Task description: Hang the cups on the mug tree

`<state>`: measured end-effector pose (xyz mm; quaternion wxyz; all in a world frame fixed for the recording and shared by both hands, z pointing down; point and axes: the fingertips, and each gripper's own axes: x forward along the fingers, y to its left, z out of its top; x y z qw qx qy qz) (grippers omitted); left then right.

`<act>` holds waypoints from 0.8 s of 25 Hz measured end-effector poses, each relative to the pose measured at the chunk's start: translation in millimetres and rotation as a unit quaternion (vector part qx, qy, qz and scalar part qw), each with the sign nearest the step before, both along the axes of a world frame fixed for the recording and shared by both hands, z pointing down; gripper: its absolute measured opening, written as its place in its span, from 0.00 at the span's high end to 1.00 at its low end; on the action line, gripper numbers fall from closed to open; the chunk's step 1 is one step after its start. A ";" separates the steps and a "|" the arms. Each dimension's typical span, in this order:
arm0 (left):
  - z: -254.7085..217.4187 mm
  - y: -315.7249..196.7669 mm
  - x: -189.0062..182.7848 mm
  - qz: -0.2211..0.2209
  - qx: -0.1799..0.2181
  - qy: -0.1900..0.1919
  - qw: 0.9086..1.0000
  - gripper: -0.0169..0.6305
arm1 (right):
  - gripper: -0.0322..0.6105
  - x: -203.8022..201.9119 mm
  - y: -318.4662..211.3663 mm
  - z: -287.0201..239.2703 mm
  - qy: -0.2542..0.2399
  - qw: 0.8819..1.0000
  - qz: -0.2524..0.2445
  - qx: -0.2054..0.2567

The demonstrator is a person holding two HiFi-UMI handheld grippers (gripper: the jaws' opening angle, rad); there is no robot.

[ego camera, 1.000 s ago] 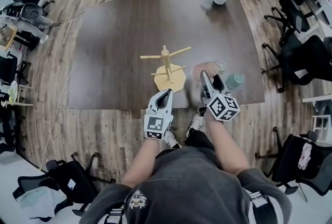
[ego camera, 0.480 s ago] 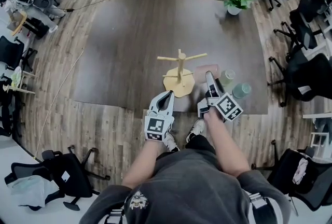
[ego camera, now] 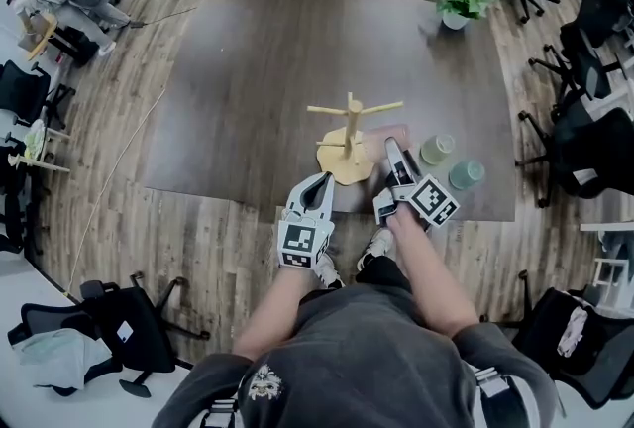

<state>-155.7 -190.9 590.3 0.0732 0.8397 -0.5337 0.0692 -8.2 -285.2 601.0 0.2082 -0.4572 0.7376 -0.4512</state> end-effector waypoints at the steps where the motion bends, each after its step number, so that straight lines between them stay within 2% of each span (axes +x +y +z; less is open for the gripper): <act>1: -0.8 -0.5 -0.1 -0.001 0.001 -0.002 1.000 0.96 | 0.49 -1.4 0.4 1.3 -0.002 1.000 -0.004 0.000; 20: 3.0 3.1 -1.4 -0.010 -0.007 -0.017 1.000 0.96 | 0.49 -13.3 4.7 22.3 -0.037 0.999 -0.032 -0.016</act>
